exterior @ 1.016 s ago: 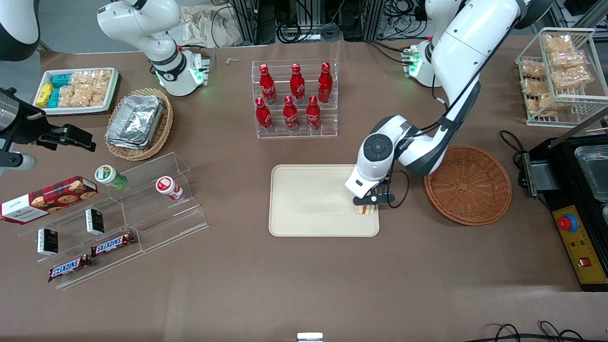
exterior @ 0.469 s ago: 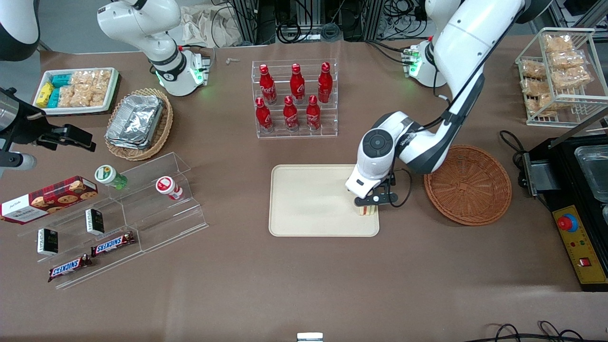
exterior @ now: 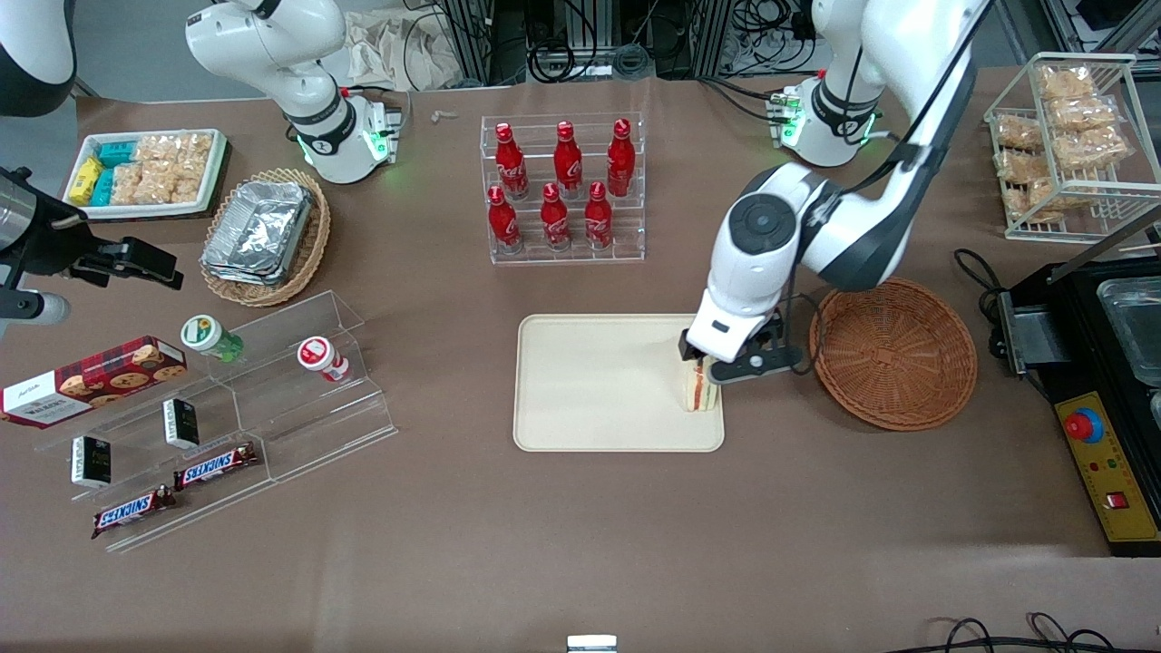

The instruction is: Place sandwich from basket to tray

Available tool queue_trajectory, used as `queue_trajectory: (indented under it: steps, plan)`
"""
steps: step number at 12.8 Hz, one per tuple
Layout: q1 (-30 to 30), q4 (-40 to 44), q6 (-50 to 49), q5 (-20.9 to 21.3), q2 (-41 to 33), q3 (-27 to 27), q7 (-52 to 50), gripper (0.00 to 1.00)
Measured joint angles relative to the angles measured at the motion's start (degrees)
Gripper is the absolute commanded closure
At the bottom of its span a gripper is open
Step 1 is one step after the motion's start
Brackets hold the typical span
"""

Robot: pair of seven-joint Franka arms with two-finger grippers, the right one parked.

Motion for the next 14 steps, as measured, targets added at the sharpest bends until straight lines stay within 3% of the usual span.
queue_trajectory:
  steps: [5,10,14]
  plan:
    - [0.1,7.8,-15.4,-7.0,-3.9,1.4,6.1,0.0]
    - [0.1,13.3,-27.1,-14.7,-8.9,13.2,24.4,0.0]
    - [0.2,13.2,-31.3,-15.3,-12.8,19.9,35.3,0.0]
